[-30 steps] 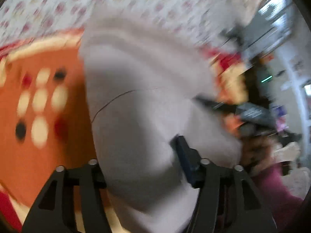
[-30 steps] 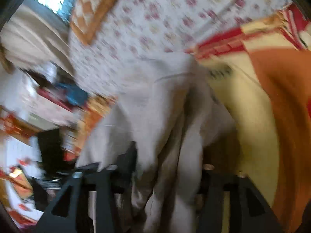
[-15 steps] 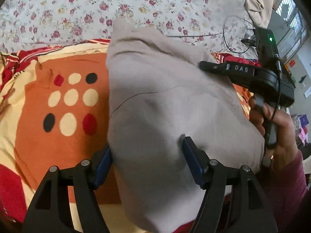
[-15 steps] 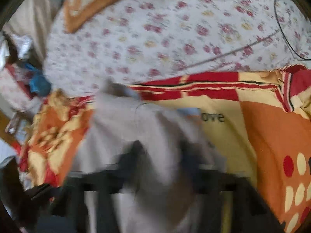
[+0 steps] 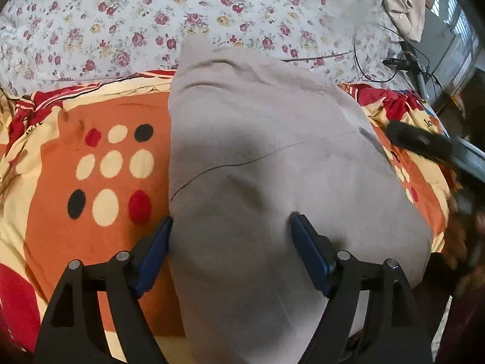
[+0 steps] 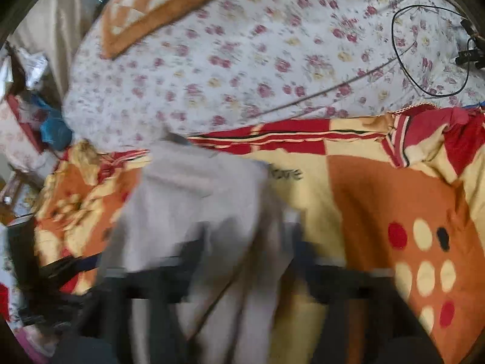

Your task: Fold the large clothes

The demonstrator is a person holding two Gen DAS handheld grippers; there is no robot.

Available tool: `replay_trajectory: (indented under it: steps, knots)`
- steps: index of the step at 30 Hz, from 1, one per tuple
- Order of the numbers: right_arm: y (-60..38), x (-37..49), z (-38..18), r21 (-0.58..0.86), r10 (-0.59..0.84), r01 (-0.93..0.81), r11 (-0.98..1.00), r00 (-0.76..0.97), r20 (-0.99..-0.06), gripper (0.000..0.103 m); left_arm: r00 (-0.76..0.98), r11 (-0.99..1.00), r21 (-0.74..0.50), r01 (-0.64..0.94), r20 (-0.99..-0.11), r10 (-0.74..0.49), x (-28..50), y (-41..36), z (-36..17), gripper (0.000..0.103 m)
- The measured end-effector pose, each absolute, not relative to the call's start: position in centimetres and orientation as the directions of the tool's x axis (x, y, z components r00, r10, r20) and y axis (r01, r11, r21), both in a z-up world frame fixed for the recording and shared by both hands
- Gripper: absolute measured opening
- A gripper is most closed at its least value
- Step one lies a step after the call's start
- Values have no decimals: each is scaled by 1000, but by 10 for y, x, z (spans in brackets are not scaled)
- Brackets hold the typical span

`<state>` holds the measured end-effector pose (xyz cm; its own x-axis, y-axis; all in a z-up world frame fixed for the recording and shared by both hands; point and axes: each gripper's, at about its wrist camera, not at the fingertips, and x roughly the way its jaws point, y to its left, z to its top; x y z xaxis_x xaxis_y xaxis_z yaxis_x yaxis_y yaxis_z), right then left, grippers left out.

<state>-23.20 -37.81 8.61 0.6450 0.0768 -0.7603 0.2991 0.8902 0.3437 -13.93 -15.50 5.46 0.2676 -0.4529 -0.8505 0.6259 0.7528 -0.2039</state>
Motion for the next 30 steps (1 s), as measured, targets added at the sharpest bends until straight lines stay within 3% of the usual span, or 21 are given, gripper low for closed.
replay_trajectory:
  steps: [3,4,5,6,11,15,20,21,26,30]
  knots:
    - [-361,-231,75,394,141,279,876,631,-762,68,269,763,-214,610,-850,-454,-139,-153,54,80]
    - [-359,-227,66,389,139,298,872,611,-779,52,266,764,-214,608,-853,-450,-140,-152,55,80]
    - [-356,-223,57,380,136,309,872,593,-794,19,259,763,-213,611,-856,-447,-141,-151,57,80]
    - [-356,-223,52,373,126,313,873,595,-794,11,254,758,-212,617,-858,-447,-144,-149,60,80]
    - [-360,-242,55,289,12,344,893,625,-780,3,326,766,-170,621,-832,-449,-147,-141,70,84]
    - [-362,-242,43,298,24,358,885,603,-797,3,280,779,-213,589,-851,-444,-139,-148,54,84]
    - [-353,-252,80,198,-79,370,908,615,-784,29,302,777,-183,603,-849,-434,-145,-154,53,84]
    - [-349,-253,88,195,-86,362,912,631,-771,30,305,776,-178,605,-848,-432,-146,-155,53,84]
    - [-322,-241,97,247,-20,288,925,687,-727,49,311,781,-173,600,-849,-427,-147,-156,52,84]
    - [-316,-220,71,162,-75,311,937,631,-772,46,315,781,-169,601,-848,-426,-148,-156,51,85]
